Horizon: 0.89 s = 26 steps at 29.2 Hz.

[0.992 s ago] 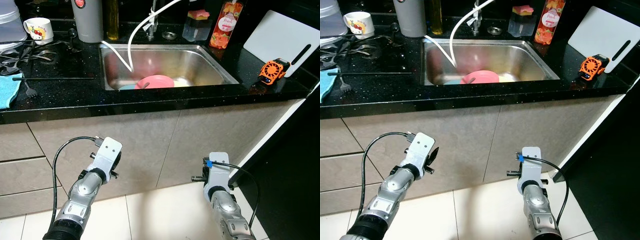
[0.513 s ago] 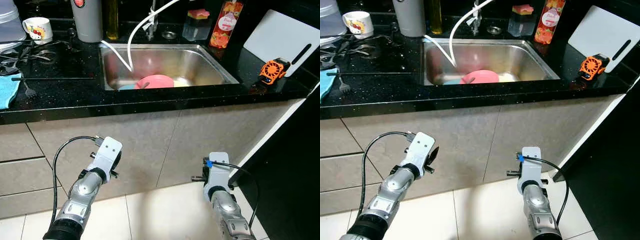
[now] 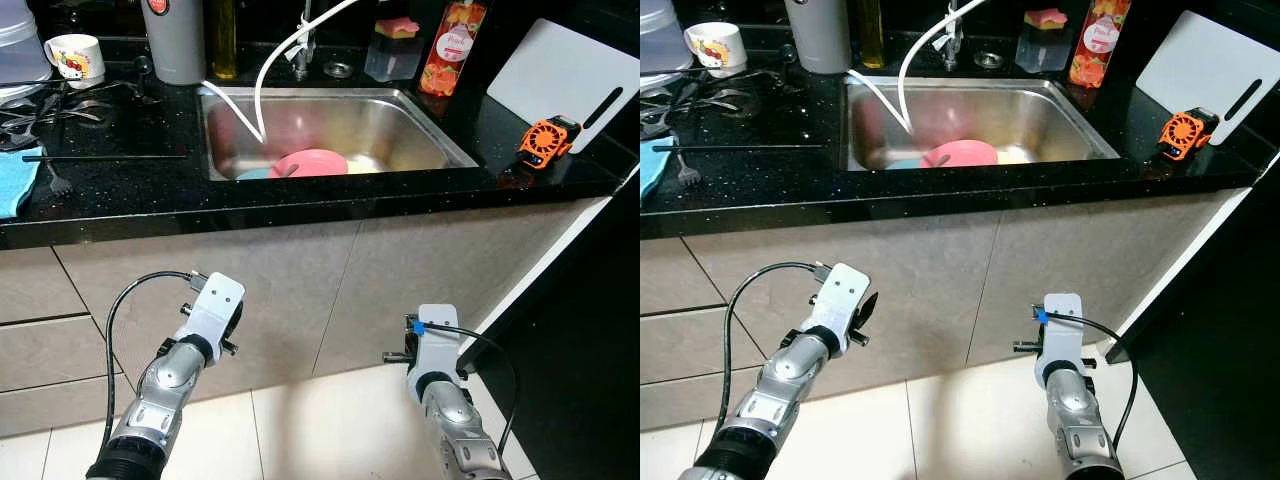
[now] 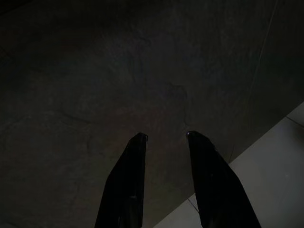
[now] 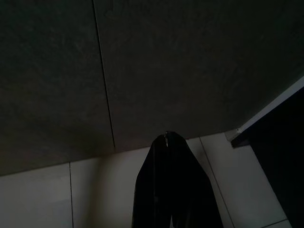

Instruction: Kitchen organization

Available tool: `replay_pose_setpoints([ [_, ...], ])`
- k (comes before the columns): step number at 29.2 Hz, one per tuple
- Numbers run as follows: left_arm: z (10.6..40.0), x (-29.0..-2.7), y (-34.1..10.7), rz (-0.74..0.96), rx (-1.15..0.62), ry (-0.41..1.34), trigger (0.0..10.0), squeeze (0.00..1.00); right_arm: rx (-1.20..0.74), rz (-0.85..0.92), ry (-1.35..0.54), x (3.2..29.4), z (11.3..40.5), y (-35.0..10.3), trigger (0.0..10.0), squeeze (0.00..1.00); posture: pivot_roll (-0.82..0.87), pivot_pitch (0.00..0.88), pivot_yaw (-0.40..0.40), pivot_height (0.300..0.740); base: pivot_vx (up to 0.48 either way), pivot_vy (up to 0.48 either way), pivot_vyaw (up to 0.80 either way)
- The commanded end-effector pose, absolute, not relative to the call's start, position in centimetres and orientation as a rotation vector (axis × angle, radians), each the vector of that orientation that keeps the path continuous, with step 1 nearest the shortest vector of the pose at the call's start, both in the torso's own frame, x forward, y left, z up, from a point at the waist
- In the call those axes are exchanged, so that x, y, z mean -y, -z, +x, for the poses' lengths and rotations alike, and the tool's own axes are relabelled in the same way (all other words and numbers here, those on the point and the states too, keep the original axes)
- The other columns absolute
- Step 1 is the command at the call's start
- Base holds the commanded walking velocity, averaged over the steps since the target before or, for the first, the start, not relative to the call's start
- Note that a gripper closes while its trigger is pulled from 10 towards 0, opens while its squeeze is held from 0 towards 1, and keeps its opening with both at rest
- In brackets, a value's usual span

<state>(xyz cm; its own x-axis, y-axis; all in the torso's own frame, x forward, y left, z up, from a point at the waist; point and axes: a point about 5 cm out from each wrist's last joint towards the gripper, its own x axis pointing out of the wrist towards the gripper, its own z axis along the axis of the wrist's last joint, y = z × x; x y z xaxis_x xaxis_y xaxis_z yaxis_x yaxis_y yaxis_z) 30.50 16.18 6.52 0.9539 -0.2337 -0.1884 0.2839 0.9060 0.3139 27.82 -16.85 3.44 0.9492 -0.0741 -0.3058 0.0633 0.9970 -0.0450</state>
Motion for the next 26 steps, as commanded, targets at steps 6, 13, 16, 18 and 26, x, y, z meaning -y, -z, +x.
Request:
replay_pose_setpoints([
  [6, 30.42, -15.56, -6.13, 0.341, -0.164, 0.285, 10.0, 0.00, -0.321, -0.034, 0.079, 17.20, 27.82, -3.42, 10.0, 0.00, 0.12, 0.058, -0.091, 0.740, 0.000, 0.000, 0.00],
  [13, 30.43, -15.59, -6.11, 0.341, -0.165, 0.285, 10.0, 0.00, -0.321, -0.034, 0.080, 17.19, 27.82, -3.40, 10.0, 0.00, 0.12, 0.058, -0.091, 0.740, 0.000, 0.000, 0.00],
  [16, 30.44, -15.59, -6.12, 0.341, -0.165, 0.285, 10.0, 0.00, -0.321, -0.034, 0.080, 17.19, 27.84, -3.41, 10.0, 0.00, 0.12, 0.057, -0.091, 0.740, 0.000, 0.000, 0.00],
  [18, 30.45, -15.60, -6.12, 0.341, -0.166, 0.285, 10.0, 0.00, -0.322, -0.034, 0.079, 17.18, 27.85, -3.40, 10.0, 0.00, 0.12, 0.057, -0.091, 0.740, 0.000, 0.000, 0.00],
  [26, 30.45, -15.59, -6.12, 0.342, -0.166, 0.285, 10.0, 0.00, -0.322, -0.034, 0.079, 17.18, 27.86, -3.39, 10.0, 0.00, 0.12, 0.057, -0.091, 0.740, 0.000, 0.000, 0.00],
])
